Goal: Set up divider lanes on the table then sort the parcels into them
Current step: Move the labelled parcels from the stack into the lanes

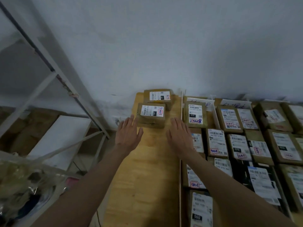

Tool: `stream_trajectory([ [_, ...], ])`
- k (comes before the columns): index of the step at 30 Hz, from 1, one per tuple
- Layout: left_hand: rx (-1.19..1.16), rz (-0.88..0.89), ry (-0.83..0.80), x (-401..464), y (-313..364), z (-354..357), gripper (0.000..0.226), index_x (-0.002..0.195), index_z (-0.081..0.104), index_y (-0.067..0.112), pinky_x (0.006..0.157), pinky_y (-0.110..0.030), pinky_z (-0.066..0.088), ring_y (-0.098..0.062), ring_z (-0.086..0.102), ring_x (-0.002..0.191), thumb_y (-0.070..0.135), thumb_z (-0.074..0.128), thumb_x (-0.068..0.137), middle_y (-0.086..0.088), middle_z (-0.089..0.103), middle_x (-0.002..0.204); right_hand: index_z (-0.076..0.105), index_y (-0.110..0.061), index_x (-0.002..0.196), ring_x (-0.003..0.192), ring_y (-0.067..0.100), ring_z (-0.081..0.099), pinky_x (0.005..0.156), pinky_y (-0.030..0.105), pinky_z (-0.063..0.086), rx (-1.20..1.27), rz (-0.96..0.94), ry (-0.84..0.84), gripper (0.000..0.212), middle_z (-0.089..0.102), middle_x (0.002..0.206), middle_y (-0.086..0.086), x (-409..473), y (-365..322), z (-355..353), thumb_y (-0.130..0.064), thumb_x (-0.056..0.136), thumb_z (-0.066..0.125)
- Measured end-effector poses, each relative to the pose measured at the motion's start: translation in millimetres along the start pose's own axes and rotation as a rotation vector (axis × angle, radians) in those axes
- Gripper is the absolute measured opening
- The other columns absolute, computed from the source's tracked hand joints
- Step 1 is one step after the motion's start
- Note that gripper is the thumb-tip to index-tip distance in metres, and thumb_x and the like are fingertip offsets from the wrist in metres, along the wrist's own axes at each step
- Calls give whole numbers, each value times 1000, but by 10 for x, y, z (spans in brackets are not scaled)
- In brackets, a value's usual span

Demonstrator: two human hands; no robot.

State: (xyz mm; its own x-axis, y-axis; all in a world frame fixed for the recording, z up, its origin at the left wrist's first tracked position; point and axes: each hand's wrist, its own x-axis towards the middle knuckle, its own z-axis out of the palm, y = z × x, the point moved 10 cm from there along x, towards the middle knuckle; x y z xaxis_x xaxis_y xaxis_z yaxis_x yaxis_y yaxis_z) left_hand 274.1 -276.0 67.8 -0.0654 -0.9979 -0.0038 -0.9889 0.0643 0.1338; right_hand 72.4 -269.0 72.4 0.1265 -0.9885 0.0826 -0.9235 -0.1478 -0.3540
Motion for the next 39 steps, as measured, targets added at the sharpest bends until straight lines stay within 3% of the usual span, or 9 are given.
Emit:
stream_trajectory([
  [9, -85, 24, -55, 780, -243, 600, 54, 148, 36, 15, 118, -41, 26, -24, 31, 144, 40, 39, 101, -8, 33, 157, 36, -14, 141, 130, 20, 47, 110, 43, 40, 53, 94, -104, 44, 46, 142, 6, 689, 52, 751, -32, 100, 33],
  [17, -146, 52, -46, 995, -257, 1038, 57, 150, 36, 11, 113, -41, 32, -26, 36, 141, 40, 44, 101, -10, 35, 156, 22, -21, 152, 141, 22, 34, 93, 45, 55, 160, 146, -187, 58, 20, 159, 2, 1051, 185, 1326, -22, 99, 47],
  [22, -249, 38, 8, 975, -383, 1133, 55, 143, 44, 9, 115, -45, 32, -28, 34, 142, 43, 40, 100, -8, 37, 155, 49, -17, 130, 119, 17, 53, 84, 31, 57, 163, 118, -108, 32, 45, 138, 1, 734, 50, 1284, -22, 99, 50],
  [25, -228, 99, -20, 1016, -372, 1207, 61, 143, 42, 11, 119, -46, 24, -26, 23, 148, 52, 30, 100, -4, 33, 157, 58, -19, 113, 104, 14, 61, 69, 27, 57, 137, 38, -110, 17, 57, 124, -2, 549, -62, 1227, -24, 99, 51],
  [28, -267, 118, -13, 1015, -319, 1212, 61, 149, 34, 16, 121, -46, 20, -23, 16, 150, 50, 41, 99, -3, 22, 162, 56, -17, 115, 103, 15, 54, 79, 33, 54, 129, 95, -22, 21, 57, 118, 1, 644, 80, 1079, -21, 94, 56],
  [31, -394, -76, 30, 904, -371, 1155, 67, 149, 28, 18, 113, -42, 29, -25, 24, 144, 44, 57, 94, -6, 20, 161, 42, -15, 137, 120, 22, 49, 96, 43, 50, 248, 330, -108, 47, 47, 135, 6, 753, 461, 1220, -25, 95, 58],
  [33, -568, -322, 17, 724, -480, 1235, 68, 144, 31, 14, 95, -40, 42, -27, 40, 131, 46, 61, 92, -9, 32, 150, 36, -16, 143, 124, 26, 52, 98, 50, 50, 396, 467, -266, 51, 49, 138, 8, 688, 601, 1478, -32, 98, 54],
  [35, -737, -515, -95, 500, -490, 1503, 64, 137, 37, 14, 81, -38, 46, -25, 53, 114, 56, 54, 92, -7, 45, 136, 38, -12, 142, 125, 29, 52, 101, 51, 49, 416, 498, -328, 51, 49, 137, 12, 565, 622, 1612, -36, 99, 52],
  [39, -950, -569, -259, 166, -321, 1883, 72, 121, 55, 22, 83, -43, 53, -14, 62, 97, 80, 36, 83, 2, 64, 115, 41, -6, 141, 130, 29, 45, 107, 40, 41, 468, 531, -366, 53, 41, 141, 13, 342, 560, 1681, -37, 100, 53],
])
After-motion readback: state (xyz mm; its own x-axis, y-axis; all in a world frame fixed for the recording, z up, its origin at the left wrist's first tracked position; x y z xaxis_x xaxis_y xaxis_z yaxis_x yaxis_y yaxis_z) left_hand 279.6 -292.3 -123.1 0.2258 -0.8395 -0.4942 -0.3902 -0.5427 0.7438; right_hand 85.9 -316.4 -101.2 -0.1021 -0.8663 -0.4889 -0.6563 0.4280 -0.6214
